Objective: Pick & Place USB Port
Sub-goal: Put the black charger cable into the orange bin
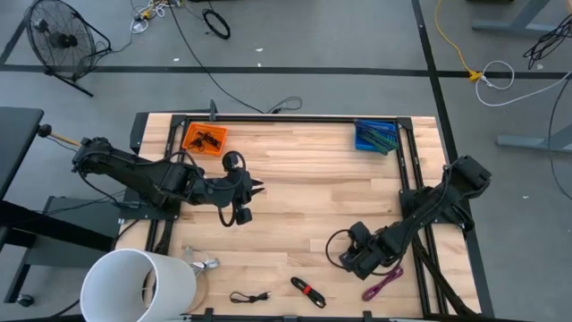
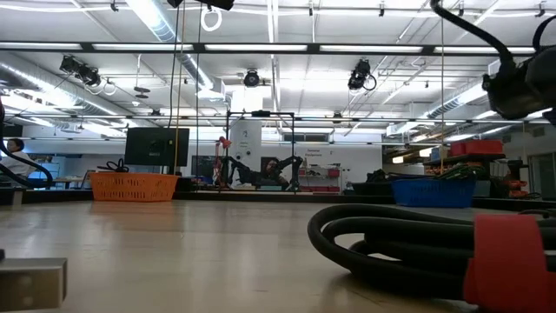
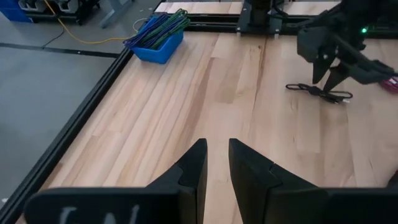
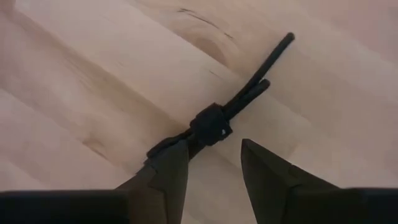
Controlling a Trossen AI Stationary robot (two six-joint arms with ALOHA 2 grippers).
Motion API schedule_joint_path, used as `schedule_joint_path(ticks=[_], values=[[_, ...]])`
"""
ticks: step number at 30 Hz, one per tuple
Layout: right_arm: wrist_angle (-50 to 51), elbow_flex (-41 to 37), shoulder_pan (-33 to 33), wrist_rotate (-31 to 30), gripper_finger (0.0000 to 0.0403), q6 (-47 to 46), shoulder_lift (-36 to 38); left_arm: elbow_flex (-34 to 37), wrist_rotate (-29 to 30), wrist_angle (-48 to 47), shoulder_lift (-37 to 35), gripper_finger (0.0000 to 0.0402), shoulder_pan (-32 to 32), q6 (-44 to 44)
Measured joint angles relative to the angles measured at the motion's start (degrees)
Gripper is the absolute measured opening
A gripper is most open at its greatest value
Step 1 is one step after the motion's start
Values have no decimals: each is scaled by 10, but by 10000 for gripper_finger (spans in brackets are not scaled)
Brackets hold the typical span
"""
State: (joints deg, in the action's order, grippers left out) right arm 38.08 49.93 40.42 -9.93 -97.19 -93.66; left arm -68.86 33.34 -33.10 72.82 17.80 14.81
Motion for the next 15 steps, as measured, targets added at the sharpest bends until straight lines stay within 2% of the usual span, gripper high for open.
schedule_joint_path(ticks=[10,15], values=[[-28,0,-6,-4,148,6,-13,0,0,0,0,71,0,15],[-74,0,-16,-23,148,43,-15,0,0,0,0,71,0,15]])
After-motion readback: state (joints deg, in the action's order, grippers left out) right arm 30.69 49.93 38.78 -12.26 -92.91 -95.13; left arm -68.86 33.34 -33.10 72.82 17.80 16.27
